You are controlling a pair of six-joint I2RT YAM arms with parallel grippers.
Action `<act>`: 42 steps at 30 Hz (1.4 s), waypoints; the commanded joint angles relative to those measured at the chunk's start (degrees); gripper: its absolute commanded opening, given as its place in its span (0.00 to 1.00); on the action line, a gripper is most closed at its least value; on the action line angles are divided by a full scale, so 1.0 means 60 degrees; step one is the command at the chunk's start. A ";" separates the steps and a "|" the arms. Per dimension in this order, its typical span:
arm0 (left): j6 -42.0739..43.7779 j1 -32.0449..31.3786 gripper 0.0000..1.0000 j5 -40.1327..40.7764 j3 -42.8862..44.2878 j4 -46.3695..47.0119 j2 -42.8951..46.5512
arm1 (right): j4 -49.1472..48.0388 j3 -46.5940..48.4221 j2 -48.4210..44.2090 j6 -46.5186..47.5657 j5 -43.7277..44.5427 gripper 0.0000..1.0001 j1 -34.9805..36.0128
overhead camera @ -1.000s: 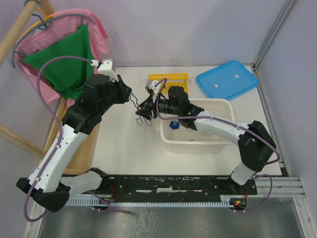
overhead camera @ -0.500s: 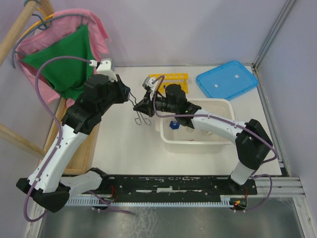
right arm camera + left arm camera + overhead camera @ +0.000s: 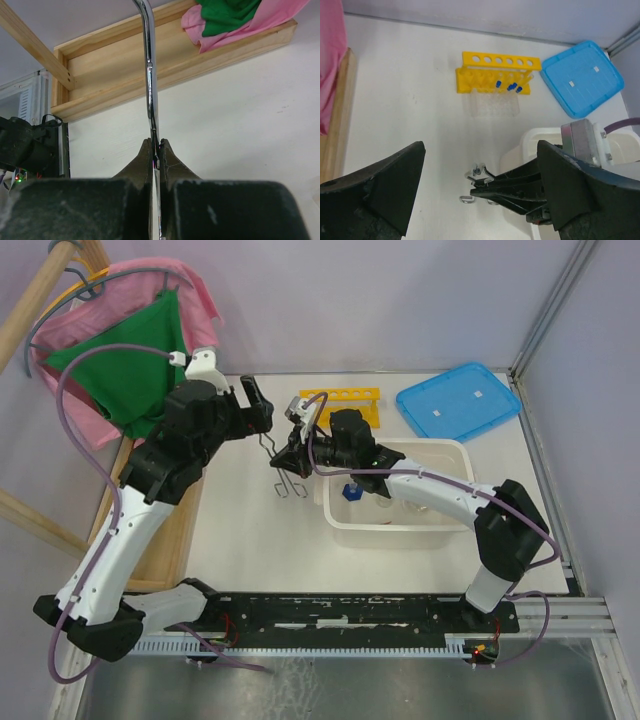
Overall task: Organize the chemistry lab equipment
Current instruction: Pick up the chemistry item at the center of the board, then place the chemistry item in the storage box.
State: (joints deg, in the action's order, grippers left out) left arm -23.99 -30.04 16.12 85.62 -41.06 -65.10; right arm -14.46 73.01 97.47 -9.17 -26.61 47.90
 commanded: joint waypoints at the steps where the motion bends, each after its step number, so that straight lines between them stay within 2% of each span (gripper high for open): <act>1: 0.0196 -0.0034 0.99 0.1297 0.1008 0.0455 0.0083 | -0.0105 0.0382 -0.0454 0.0002 0.0117 0.01 0.0019; 4: 0.0533 -0.0032 0.99 0.1703 0.1527 0.0615 -0.0029 | -0.0036 0.0582 -0.0484 0.0024 0.0221 0.01 0.0015; 8: 0.0652 -0.0044 0.99 0.2007 0.1940 0.0491 -0.0289 | 0.1014 0.1551 -0.0420 0.0249 0.0464 0.01 0.0000; 16: 0.0381 -0.0024 0.99 0.2369 0.0909 0.1111 0.0103 | 0.1928 0.3408 -0.0809 0.0858 0.1169 0.01 -0.0427; 22: -0.0095 -0.0026 0.99 0.2743 0.0633 0.0968 0.0150 | 0.4873 0.5451 -0.1214 0.1805 0.2281 0.01 -0.0888; 26: -0.0120 -0.0022 0.99 0.3227 -0.0039 0.1949 0.0897 | 0.6288 0.5578 -0.1817 0.2891 0.2805 0.01 -0.1010; 30: 0.0154 -0.0019 0.99 0.3345 0.0165 0.1940 0.0727 | 0.7877 0.5650 -0.2345 0.3505 0.2973 0.01 -0.1050; 37: 0.0347 -0.0025 0.99 0.2058 0.0671 0.1205 -0.0615 | 1.1135 0.5803 -0.2744 0.4653 0.2803 0.01 -0.1048; 41: 0.0431 -0.0018 0.99 0.1659 0.0078 0.1644 -0.0664 | 1.3377 0.6290 -0.2453 0.5326 0.3257 0.01 -0.1052; 42: 0.0513 -0.0027 0.96 0.1581 -0.0050 0.1738 -0.0658 | 1.3538 0.6103 -0.2568 0.5387 0.3330 0.01 -0.1051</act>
State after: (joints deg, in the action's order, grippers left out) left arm -23.14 -30.04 28.95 87.31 -33.04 -69.80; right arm 54.02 107.68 82.13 18.02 -9.76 41.52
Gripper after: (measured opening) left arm 0.992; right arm 0.038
